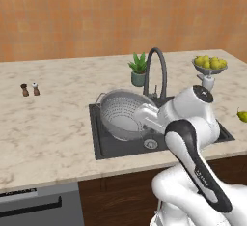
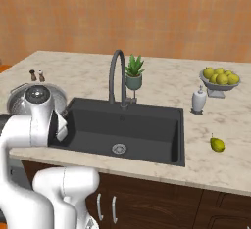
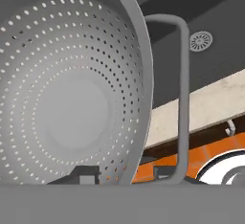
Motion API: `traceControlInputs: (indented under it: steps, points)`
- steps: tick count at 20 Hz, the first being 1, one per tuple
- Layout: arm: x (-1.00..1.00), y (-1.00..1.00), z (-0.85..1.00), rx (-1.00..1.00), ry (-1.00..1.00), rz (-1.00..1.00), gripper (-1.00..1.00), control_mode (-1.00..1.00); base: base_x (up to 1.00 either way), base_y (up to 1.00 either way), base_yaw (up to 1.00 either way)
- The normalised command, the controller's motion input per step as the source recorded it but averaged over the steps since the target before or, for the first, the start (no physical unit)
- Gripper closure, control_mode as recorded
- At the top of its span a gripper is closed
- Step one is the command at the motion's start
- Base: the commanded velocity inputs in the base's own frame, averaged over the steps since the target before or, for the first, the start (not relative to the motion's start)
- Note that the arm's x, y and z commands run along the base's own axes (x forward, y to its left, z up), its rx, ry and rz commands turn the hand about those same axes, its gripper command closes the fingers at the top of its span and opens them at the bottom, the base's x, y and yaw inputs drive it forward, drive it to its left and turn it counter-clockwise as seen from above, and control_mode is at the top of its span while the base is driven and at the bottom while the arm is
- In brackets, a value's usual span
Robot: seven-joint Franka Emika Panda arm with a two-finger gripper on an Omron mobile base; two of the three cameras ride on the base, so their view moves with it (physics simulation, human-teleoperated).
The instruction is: Put the colander in the sink, put the pear in the colander, and turn on the sink faucet and pour water over the colander.
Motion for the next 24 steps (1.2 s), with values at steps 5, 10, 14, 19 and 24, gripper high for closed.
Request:
traceControlInputs:
  steps: [5,10,14,19,24]
  points:
    - [-0.84,-1.0,0.48,0.2,0.01,-0.03,1.0,-1.0,0.0,0.0,0.0]
    - [-0.27,-1.0,0.41,0.06,-0.02,0.0,1.0,-1.0,0.0,0.0,0.0]
    - [0.11,-1.0,0.21,0.0,-0.03,0.0,1.0,-1.0,0.0,0.0,0.0]
    - [0.47,-1.0,0.13,0.01,-0.05,0.0,1.0,-1.0,0.0,0.0,0.0]
    - [0.68,-1.0,0.01,0.14,-0.01,0.13,1.0,-1.0,0.0,0.0,0.0]
